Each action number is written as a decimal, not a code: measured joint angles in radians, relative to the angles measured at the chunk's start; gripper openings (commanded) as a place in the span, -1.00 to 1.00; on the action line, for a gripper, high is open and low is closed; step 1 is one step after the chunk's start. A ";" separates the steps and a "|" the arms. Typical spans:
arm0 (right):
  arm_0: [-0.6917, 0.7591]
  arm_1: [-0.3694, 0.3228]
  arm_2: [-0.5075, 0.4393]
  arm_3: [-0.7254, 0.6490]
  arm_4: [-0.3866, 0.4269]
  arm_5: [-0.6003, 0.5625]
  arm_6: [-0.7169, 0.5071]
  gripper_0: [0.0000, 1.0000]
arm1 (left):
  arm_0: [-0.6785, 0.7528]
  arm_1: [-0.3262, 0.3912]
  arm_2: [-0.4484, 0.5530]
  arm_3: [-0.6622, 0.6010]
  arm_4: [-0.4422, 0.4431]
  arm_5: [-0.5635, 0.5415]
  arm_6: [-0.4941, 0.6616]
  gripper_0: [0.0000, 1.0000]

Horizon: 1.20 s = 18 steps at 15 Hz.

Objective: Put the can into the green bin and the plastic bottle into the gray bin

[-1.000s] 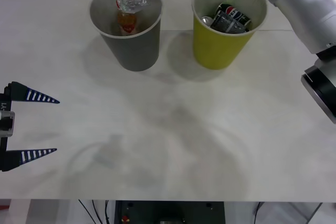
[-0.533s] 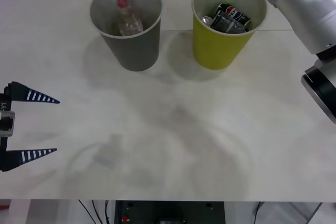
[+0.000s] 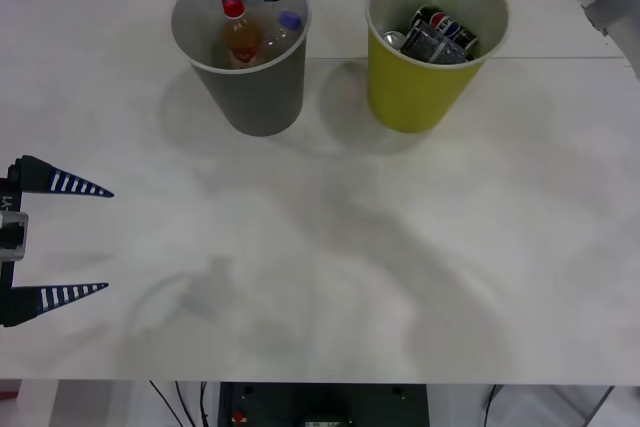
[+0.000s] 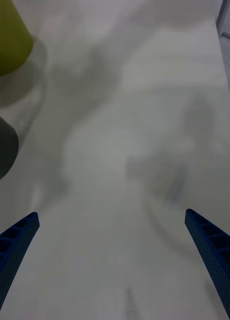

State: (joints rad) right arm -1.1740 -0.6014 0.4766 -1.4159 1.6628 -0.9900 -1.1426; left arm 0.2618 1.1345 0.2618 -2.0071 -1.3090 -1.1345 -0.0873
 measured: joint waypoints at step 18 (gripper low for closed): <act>0.986 -0.262 -0.566 -0.772 -0.107 -0.288 0.438 1.00 | 0.000 0.000 0.000 0.000 0.000 0.000 0.000 1.00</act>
State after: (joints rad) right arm -0.1877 -0.8634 -0.0890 -2.1874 1.5558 -1.2783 -0.7050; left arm 0.2618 1.1345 0.2618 -2.0071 -1.3090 -1.1345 -0.0873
